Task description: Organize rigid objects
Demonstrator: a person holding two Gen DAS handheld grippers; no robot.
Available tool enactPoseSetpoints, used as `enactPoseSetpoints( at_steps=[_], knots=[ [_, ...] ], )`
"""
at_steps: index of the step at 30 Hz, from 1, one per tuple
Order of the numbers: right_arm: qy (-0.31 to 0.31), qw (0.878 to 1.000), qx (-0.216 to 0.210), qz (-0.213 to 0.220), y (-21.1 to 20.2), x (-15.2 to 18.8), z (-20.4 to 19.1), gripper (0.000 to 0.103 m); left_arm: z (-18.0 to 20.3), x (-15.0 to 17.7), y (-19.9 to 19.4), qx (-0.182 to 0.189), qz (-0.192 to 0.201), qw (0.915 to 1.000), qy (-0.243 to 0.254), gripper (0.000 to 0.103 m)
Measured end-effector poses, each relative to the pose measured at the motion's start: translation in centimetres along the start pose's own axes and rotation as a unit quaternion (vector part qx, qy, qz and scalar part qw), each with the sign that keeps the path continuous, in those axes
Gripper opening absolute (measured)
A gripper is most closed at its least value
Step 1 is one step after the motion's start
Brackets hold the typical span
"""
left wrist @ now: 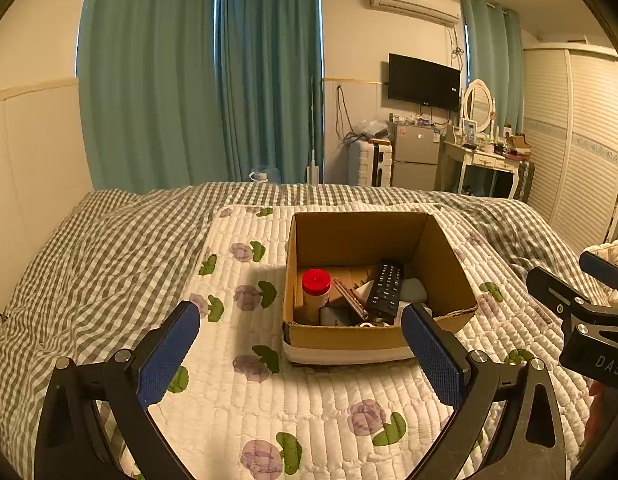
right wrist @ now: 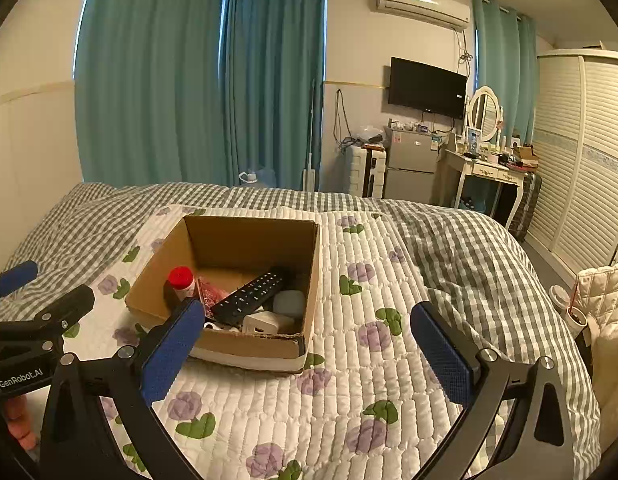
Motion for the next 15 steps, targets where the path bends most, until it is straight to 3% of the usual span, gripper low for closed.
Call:
enactPoseSetpoints(
  at_steps=[15],
  knots=[
    [0.005, 1.000, -0.001, -0.011, 0.43, 0.26, -0.09, 0.103, 0.33, 0.09, -0.09, 0.003, 0.000, 1.0000, 0.007, 0.103]
  ],
)
Point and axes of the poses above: each gripper's, at about its wrist camera, not at the fingertips, and y roughly the way its jaws point, z to its right, x to its underside, the point moved 1 cm from there along y, roughly the way its jaws point, and after that the axes turned 8 degrees about x, right-handed, at the moved point
